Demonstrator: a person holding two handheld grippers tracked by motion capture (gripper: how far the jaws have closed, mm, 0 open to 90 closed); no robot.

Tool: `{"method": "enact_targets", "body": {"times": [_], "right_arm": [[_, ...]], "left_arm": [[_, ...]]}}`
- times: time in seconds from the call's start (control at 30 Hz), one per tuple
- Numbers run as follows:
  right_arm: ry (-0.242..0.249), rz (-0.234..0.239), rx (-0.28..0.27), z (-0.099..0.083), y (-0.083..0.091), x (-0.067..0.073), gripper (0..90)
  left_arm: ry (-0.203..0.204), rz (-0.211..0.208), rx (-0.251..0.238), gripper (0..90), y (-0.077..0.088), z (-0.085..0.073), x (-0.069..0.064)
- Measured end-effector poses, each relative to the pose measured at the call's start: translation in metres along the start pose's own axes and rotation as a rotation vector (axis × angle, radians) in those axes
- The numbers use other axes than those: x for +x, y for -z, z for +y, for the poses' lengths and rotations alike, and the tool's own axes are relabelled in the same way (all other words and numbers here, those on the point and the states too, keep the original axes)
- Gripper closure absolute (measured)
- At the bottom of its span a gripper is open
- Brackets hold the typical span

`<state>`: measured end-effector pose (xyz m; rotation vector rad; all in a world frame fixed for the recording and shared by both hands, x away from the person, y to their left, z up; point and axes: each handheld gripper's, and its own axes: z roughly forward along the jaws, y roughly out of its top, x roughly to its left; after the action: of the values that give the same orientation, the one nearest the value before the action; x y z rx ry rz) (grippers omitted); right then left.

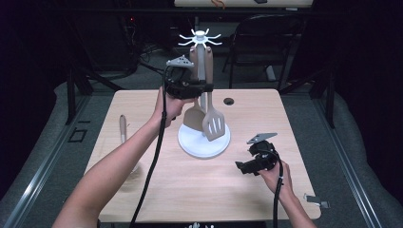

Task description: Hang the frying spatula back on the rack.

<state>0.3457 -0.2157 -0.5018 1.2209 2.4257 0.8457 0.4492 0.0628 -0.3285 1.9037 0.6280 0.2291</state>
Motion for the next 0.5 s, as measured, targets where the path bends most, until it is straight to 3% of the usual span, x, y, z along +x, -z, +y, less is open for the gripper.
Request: {"method": "enact_targets", "body": {"times": [0.5], "right_arm": [[0.011,-0.009,0.010,0.0002,-0.0009,0.0011,6.6]], "left_arm": [[-0.034,0.066,0.012,77.1,-0.0016,0.0004,-0.0015]]}}
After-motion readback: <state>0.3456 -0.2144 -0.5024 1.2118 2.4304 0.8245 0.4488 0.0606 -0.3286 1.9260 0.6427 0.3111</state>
